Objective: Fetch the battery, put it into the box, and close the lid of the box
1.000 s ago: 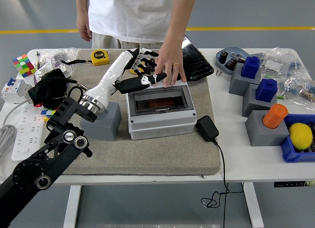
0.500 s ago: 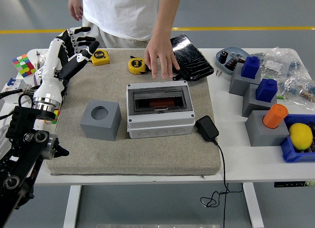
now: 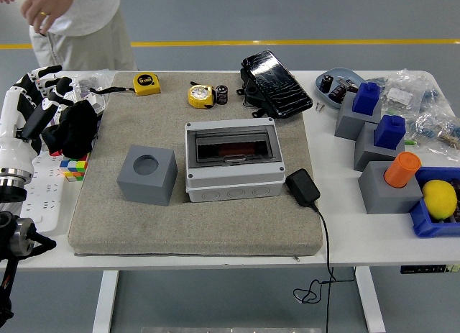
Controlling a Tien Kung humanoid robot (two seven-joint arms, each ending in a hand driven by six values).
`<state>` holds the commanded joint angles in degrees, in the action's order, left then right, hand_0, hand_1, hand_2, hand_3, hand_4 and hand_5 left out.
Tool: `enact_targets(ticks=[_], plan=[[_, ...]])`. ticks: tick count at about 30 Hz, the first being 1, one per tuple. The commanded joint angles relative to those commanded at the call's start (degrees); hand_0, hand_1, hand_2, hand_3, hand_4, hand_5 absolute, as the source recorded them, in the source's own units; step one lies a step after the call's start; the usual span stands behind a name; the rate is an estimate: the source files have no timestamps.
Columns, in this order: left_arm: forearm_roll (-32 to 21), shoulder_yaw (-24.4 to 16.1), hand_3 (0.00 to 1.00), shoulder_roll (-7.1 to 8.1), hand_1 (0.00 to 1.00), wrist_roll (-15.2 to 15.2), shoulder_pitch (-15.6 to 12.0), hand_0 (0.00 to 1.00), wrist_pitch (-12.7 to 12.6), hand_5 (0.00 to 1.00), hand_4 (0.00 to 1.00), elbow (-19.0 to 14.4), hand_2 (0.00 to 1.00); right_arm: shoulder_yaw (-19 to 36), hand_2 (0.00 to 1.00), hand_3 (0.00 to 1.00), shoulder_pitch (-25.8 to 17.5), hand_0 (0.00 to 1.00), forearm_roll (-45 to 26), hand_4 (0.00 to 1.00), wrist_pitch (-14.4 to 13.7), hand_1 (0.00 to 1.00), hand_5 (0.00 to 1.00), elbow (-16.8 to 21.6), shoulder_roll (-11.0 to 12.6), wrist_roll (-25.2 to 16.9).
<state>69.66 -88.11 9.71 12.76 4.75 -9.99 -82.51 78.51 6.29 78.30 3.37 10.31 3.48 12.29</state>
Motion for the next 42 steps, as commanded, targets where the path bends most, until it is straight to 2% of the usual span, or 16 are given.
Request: enact_targets(ticks=[7, 15, 22, 34, 42], plan=[[-4.05, -0.11, 0.667, -0.27, 0.585, 0.11, -0.79, 0.425, 1.72, 0.531, 0.998, 1.8, 0.598, -0.52, 0.67, 0.578, 0.37, 0.603, -0.67, 0.979, -0.06, 0.649, 0.564, 0.0, -0.07, -0.16], [-3.24, 0.14, 0.663, -0.73, 0.573, -1.91, -0.06, 0.412, 4.02, 0.522, 0.998, 2.26, 0.596, 0.84, 0.67, 0.58, -0.35, 0.605, 0.72, 0.978, 0.01, 0.65, 0.565, 0.0, -0.29, 0.57], [-3.57, 0.14, 0.66, -0.29, 0.57, -2.81, -1.07, 0.405, 4.66, 0.514, 0.998, 3.14, 0.596, -0.01, 0.671, 0.579, -0.34, 0.605, -0.38, 0.978, -0.14, 0.65, 0.567, 0.0, -0.09, 0.13], [-2.9, 0.3, 0.651, -0.8, 0.561, -3.48, -1.9, 0.402, 4.96, 0.502, 0.998, 2.05, 0.596, 0.12, 0.67, 0.581, -0.51, 0.604, -0.61, 0.977, -0.12, 0.65, 0.565, 0.0, -0.29, 0.08], [-2.67, -0.06, 0.647, -0.98, 0.559, -3.75, -1.52, 0.398, 5.0, 0.499, 0.998, 1.95, 0.595, 1.22, 0.67, 0.579, -0.8, 0.604, 0.27, 0.977, -0.13, 0.65, 0.565, 0.0, -0.23, 0.42]])
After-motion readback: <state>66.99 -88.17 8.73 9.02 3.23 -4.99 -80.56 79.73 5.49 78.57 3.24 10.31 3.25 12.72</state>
